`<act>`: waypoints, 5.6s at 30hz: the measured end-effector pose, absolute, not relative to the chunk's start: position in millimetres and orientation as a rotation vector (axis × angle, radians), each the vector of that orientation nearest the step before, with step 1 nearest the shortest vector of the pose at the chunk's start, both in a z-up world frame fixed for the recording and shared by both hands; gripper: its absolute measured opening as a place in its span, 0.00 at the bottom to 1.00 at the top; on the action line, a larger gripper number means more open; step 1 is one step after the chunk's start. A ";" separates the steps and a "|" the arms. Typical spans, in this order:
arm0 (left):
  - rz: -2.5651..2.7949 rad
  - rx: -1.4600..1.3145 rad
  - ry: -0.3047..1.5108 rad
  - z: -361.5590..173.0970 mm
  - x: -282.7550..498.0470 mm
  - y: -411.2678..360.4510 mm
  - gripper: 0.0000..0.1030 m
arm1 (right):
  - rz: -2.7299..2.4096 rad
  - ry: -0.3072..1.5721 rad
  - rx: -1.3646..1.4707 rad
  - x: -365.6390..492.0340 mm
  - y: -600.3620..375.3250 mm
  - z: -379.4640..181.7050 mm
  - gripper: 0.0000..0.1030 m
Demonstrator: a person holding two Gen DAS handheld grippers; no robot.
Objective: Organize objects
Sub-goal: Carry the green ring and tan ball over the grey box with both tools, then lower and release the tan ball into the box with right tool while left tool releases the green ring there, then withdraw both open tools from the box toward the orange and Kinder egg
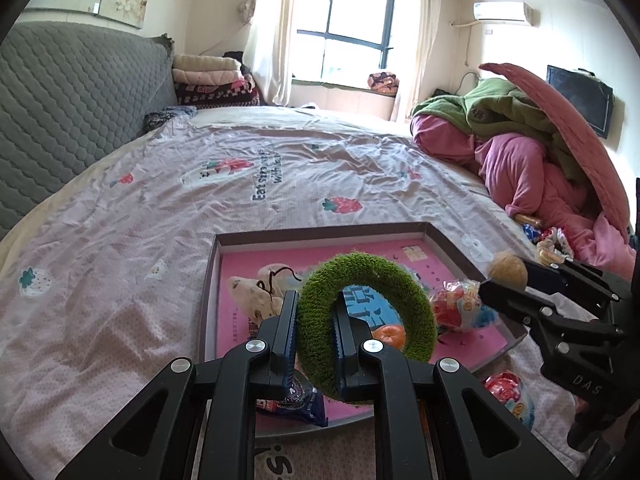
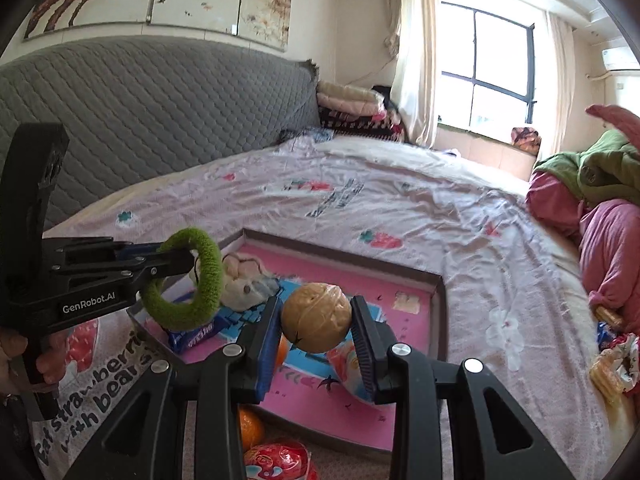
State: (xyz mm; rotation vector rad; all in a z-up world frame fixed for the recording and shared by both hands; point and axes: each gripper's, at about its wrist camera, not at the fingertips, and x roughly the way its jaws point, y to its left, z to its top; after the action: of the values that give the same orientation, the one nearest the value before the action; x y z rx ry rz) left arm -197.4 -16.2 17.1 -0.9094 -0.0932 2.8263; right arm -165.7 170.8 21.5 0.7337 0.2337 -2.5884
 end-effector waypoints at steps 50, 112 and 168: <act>2.766 -1.107 0.045 -33.9 -222.4 7.7 0.37 | -2.437 0.209 1.067 -192.1 165.0 -41.4 0.34; 2.799 -1.049 -0.083 -4.1 -207.7 -8.8 0.69 | -2.513 0.173 0.972 -179.2 174.3 -15.8 0.46; 2.832 -0.928 -0.035 28.7 -103.0 0.9 0.73 | -2.656 0.102 0.745 -80.8 197.3 17.0 0.58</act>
State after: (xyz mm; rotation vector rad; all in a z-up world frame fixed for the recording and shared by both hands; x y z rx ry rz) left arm -103.0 0.9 28.7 -0.9284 -0.0352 2.8317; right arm -80.8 197.3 17.0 0.7454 0.1019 -2.6558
